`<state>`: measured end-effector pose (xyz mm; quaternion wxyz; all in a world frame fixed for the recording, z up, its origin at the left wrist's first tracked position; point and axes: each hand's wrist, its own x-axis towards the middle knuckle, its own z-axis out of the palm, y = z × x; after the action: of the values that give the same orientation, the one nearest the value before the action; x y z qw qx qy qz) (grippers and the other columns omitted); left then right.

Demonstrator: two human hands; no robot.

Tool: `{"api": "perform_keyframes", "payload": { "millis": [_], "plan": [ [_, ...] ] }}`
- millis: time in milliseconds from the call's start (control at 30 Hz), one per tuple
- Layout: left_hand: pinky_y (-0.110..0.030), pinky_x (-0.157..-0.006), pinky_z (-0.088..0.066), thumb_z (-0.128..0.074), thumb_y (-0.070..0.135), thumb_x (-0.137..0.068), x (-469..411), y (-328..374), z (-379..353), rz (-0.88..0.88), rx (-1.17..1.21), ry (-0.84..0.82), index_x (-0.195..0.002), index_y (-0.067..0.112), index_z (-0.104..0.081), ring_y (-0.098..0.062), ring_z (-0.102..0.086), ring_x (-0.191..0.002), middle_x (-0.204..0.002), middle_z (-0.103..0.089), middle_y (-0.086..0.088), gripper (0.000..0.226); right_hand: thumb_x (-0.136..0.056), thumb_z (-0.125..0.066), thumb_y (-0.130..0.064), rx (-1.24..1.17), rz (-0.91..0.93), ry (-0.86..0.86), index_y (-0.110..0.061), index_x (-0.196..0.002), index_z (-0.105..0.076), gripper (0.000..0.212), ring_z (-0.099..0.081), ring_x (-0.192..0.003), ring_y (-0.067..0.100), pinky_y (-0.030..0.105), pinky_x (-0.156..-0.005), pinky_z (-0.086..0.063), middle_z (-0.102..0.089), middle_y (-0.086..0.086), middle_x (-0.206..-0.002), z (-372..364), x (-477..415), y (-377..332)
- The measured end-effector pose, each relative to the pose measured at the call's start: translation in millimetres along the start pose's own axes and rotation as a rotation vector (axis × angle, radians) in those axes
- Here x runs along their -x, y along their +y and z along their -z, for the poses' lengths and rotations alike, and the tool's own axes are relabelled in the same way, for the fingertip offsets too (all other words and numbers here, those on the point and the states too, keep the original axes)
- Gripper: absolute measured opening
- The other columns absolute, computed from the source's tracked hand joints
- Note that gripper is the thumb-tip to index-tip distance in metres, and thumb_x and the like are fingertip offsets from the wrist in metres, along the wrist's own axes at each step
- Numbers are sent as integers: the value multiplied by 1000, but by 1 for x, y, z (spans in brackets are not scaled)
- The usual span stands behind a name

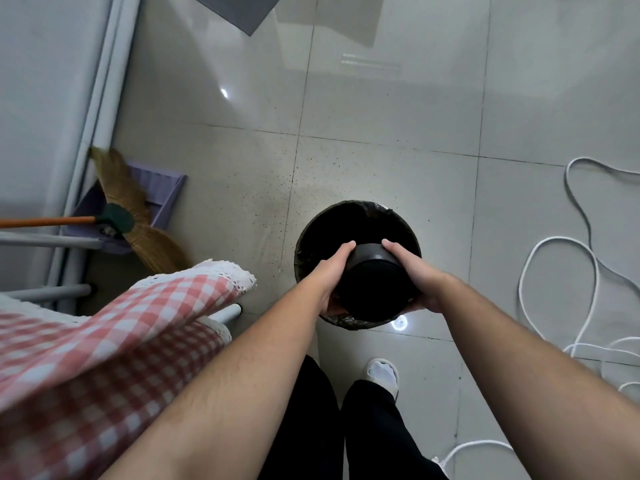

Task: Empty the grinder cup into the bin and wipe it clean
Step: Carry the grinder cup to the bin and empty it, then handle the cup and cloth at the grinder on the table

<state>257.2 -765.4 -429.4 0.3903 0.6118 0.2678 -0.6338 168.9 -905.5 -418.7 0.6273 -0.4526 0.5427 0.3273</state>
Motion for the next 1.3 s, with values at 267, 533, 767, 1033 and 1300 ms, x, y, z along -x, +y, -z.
{"api": "perform_keyframes", "payload": {
  "millis": [267,533,767,1033,1300],
  "plan": [
    [-50,-74,-58,-62,55,-86,76,-3,12,-259,-177,-63,-140,27,-34,-30,-58,-114,-135,-48,-6,66,-80,-67,-42,10,175,-142,-28,-136,-31,69,-61,-100,20,32,-68,-55,-51,1,-128,14,78,-1],
    [-25,-94,-49,-76,4,-81,187,1,20,-623,-288,-116,-147,21,-33,-10,-59,-112,-125,-59,0,81,-60,-81,4,122,490,-148,-16,-129,-41,83,-60,-108,12,28,-83,-51,-62,1,-119,16,172,-12],
    [-17,-96,-44,-77,-16,-69,294,-21,8,-952,-233,56,-151,13,-27,-14,-50,-121,-140,-47,-6,100,-52,-87,4,362,802,-60,-25,-135,-28,106,-52,-120,27,51,-102,-43,-50,8,-131,1,264,-32],
    [-24,-100,-45,-86,-3,-64,411,-67,50,-1236,-88,408,-152,31,-27,-11,-49,-127,-142,-50,-1,112,-48,-89,1,632,1241,-147,-32,-136,-27,112,-52,-118,22,48,-101,-44,-52,0,-124,-76,376,-66],
    [-37,-106,-43,-89,2,-63,500,-185,165,-1299,147,775,-150,26,-29,-16,-50,-127,-143,-49,-4,109,-52,-90,-12,944,1461,-466,-47,-138,-20,115,-51,-120,14,40,-98,-47,-48,-14,-129,-254,443,-51]
  ]
}}
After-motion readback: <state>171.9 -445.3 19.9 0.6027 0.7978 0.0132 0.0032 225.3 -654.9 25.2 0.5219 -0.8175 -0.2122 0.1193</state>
